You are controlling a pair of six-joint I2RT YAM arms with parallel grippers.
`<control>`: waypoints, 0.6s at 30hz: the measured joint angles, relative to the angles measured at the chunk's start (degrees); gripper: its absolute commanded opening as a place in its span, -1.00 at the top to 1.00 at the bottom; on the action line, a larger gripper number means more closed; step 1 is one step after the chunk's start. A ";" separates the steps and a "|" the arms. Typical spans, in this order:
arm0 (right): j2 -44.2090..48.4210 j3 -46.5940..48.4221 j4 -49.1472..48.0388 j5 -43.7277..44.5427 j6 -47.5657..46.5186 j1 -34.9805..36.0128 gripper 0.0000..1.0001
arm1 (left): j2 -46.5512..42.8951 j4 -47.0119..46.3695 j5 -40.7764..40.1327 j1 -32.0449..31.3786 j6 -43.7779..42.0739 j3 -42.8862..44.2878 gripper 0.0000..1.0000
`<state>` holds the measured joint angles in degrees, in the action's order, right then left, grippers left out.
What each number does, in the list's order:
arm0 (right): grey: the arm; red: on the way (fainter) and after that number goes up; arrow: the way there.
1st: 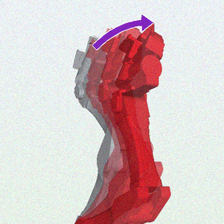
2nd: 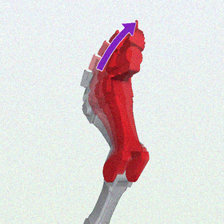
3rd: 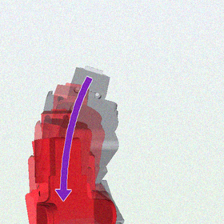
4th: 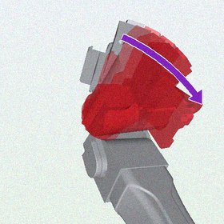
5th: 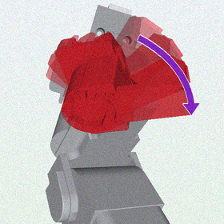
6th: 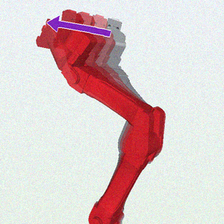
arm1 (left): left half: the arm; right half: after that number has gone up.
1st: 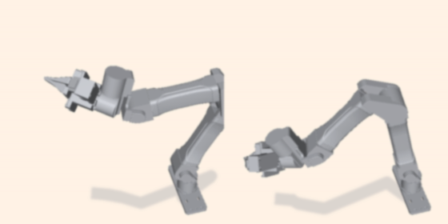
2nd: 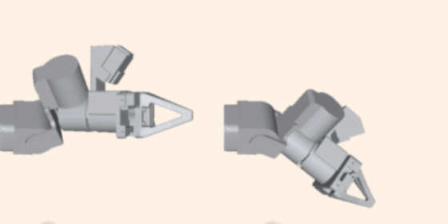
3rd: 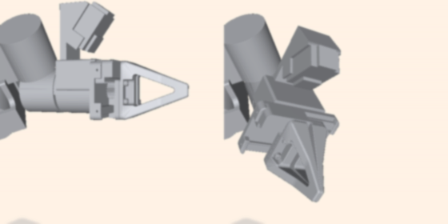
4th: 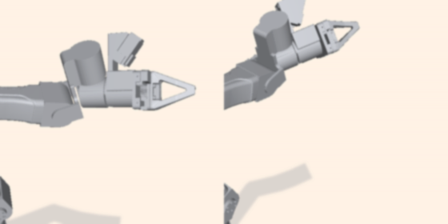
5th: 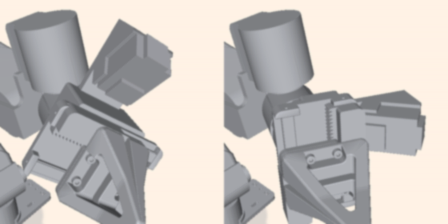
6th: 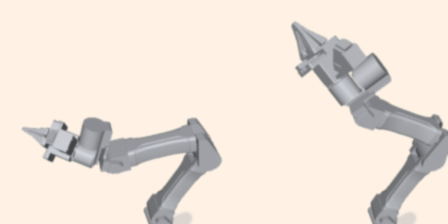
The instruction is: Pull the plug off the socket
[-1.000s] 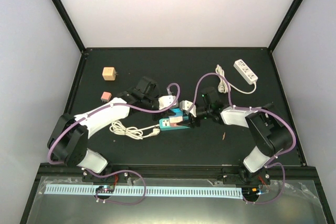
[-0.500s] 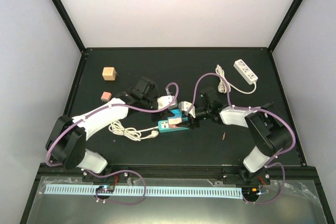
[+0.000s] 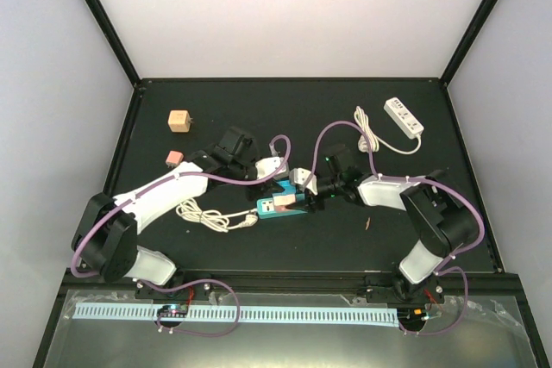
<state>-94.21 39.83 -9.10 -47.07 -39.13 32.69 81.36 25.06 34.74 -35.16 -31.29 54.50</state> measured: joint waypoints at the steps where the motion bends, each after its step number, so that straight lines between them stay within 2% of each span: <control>1: -0.13 0.02 -0.13 0.33 0.02 0.13 0.22 | -0.04 0.07 0.13 0.13 0.09 0.00 0.97; 10: -1.53 1.84 -1.09 2.71 1.57 0.09 0.18 | -2.29 1.44 2.51 0.66 0.17 0.00 0.97; 18: -1.53 1.53 -1.95 2.97 2.05 0.09 -0.42 | -2.29 2.54 3.04 2.99 -0.04 0.00 0.97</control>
<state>-95.74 41.36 -11.05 -44.10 -37.08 32.77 79.07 27.59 37.78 -32.16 -31.33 54.50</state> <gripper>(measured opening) 0.654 0.189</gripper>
